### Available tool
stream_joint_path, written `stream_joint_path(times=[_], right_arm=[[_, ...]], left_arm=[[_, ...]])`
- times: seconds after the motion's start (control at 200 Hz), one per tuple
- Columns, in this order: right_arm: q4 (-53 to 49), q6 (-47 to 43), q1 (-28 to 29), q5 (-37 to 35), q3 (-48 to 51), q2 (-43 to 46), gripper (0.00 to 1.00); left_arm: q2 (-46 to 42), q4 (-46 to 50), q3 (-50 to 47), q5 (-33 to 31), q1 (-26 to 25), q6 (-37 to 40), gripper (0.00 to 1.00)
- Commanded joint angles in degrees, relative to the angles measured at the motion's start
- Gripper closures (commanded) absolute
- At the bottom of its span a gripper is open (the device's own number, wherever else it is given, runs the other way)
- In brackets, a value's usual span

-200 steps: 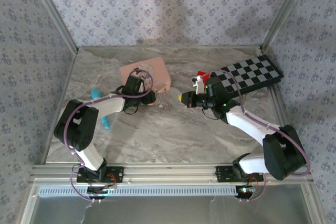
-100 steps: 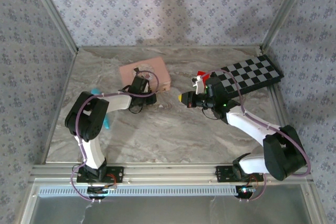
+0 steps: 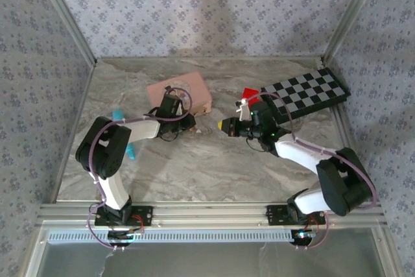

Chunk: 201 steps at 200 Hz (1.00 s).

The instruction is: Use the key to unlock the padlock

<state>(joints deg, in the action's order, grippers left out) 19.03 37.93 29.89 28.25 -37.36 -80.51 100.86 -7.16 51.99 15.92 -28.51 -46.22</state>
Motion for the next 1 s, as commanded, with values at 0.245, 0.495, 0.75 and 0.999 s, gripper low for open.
stream_joint_path(times=[0.245,0.495,0.75,0.999], right_arm=[[35.19,19.29,2.76,2.84,5.37,-16.80,1.00],[55.13,28.15,4.47,3.04,4.42,-28.54,1.00],[60.32,30.61,5.18,2.69,4.45,-32.27,1.00],[60.74,31.33,5.09,2.68,3.62,-33.90,1.00]], left_arm=[[-7.03,-16.02,-4.46,6.54,-0.65,-14.97,1.00],[-7.78,-19.32,-6.02,5.49,-1.68,-16.98,1.00],[-8.13,-20.00,-6.46,4.91,-1.98,-16.71,1.00],[-9.01,-20.53,-6.96,5.17,-2.60,-16.98,1.00]])
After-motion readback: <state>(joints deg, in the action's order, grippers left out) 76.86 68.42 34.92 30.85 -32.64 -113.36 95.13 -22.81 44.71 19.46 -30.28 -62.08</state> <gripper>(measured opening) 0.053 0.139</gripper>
